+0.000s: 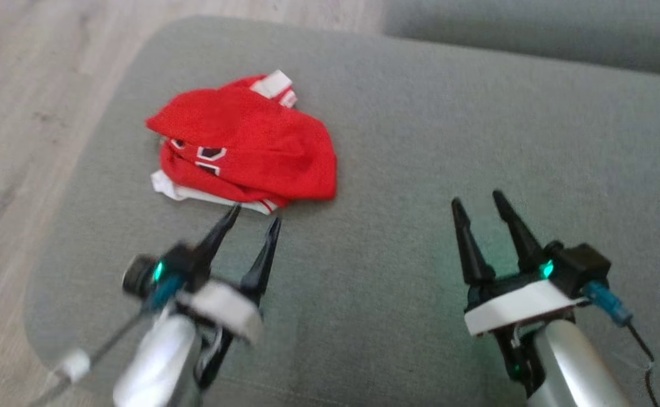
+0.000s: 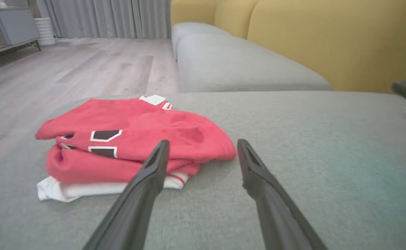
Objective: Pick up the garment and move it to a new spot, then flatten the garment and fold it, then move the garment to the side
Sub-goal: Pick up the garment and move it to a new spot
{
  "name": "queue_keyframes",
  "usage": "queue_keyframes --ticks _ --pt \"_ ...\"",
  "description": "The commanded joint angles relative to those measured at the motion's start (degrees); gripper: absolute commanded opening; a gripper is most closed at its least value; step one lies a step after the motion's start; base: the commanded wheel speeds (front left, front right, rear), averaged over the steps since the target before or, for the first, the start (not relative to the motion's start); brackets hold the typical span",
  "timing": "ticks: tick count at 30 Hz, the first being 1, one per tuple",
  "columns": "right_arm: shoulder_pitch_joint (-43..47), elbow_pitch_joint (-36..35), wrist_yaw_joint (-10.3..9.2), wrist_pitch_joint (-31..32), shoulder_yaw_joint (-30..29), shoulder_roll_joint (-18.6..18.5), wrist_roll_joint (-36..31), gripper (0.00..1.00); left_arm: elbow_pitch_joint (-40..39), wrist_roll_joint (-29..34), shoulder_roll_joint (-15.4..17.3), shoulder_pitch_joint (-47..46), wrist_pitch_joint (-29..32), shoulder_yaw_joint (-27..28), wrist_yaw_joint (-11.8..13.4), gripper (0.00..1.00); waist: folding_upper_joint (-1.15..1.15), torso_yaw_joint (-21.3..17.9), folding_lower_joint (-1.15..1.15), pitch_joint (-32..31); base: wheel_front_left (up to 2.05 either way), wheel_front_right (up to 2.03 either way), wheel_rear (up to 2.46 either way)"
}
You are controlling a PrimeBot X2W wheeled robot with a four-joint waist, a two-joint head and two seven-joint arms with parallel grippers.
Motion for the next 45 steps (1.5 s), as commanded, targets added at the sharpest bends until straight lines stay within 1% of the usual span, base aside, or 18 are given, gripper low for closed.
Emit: queue_keyframes --ticks 1,5,9,13,17,18,19,21,23,24,29,32,37,41,42,45 --pt "-2.44 -2.51 -0.05 -0.27 0.72 -0.13 -0.76 1.00 -0.07 -1.45 1.68 -5.56 1.37 -0.26 0.11 1.00 0.00 -2.66 -0.01 4.05 0.00 0.00 0.00" --pt "-4.02 -4.34 -0.05 0.28 0.59 -0.13 -1.55 1.00 4.95 -5.37 3.66 -14.69 5.73 -6.53 0.11 1.00 0.00 -4.80 -0.01 7.83 0.00 0.00 0.00" --pt "-5.15 -5.59 -0.05 0.49 0.77 -0.13 -1.84 1.00 10.39 -9.09 4.98 -21.42 7.76 -11.09 0.11 1.00 0.00 -6.81 -0.01 10.79 0.00 0.00 0.00" --pt "-6.02 -6.59 -0.05 0.46 0.61 -0.13 -1.94 1.00 15.97 -13.23 5.73 -25.62 9.44 -13.93 0.10 1.00 0.00 -8.36 -0.01 13.11 0.00 0.00 0.00" --pt "-6.70 -7.22 -0.05 0.21 0.16 -0.13 -2.00 1.00 20.03 -17.73 5.77 -27.36 10.76 -17.01 0.10 1.00 0.00 -9.17 -0.01 14.50 0.00 0.00 0.00" --pt "-6.77 -7.21 -0.05 0.15 0.12 -0.13 -2.01 1.00 20.59 -19.25 5.68 -27.47 11.48 -17.95 0.10 0.36 0.00 -9.25 -0.01 14.59 0.00 0.00 0.00" --pt "-6.83 -7.17 -0.05 0.09 0.09 -0.13 -1.99 1.00 20.78 -20.62 5.77 -27.68 11.59 -18.78 0.10 0.00 0.00 -9.32 -0.01 14.62 0.00 0.00 0.00" --pt "-6.92 -6.92 -0.05 -0.01 0.05 -0.13 -1.90 1.00 20.93 -22.60 6.34 -28.13 10.50 -20.23 0.10 0.00 0.00 -9.49 -0.01 14.35 0.00 0.00 0.00" --pt "-6.96 -6.53 -0.05 -0.11 -0.02 -0.13 -1.86 1.00 21.03 -23.58 6.98 -28.49 7.92 -21.47 0.10 0.00 0.00 -9.69 -0.01 13.50 0.00 0.00 0.00" --pt "-6.96 -6.53 -0.05 -0.11 -0.02 -0.13 -1.86 1.00 21.03 -23.58 6.98 -28.49 7.92 -21.47 0.10 0.00 0.00 -9.69 -0.01 13.50 0.00 0.00 0.00" --pt "-6.68 -5.44 -0.05 -0.32 0.23 -0.13 -1.39 1.00 21.12 -24.64 7.39 -29.12 -1.52 -22.51 0.10 0.00 0.00 -10.73 -0.01 9.67 0.00 0.00 0.00" --pt "-6.08 -4.73 -0.05 -0.42 0.42 -0.13 -0.72 1.00 20.25 -24.81 6.86 -29.11 -4.88 -21.48 0.10 0.00 0.00 -11.75 -0.01 6.67 0.00 0.00 0.00" --pt "-4.76 -4.21 -0.05 -0.53 0.00 -0.13 0.53 1.00 14.79 -24.17 4.96 -27.17 -5.91 -18.17 0.17 0.00 0.00 -14.23 -0.01 3.02 0.00 0.00 0.00" --pt "-4.09 -4.23 -0.05 -0.58 -0.82 -0.13 1.32 1.00 9.25 -22.39 2.97 -24.36 -5.94 -16.52 0.59 0.00 0.00 -16.92 -0.01 2.07 0.00 0.00 0.00" --pt "-4.00 -4.39 -0.05 -0.59 -1.30 -0.13 1.71 1.00 6.97 -21.47 1.65 -23.39 -5.94 -16.24 0.85 0.00 0.00 -18.41 -0.01 2.34 0.00 0.00 0.00" --pt "-4.12 -5.13 -0.05 -0.60 -2.38 -0.13 2.03 1.00 3.74 -20.59 -0.72 -22.64 -5.95 -15.40 1.22 0.00 0.00 -20.74 -0.01 3.26 0.00 0.00 0.00"
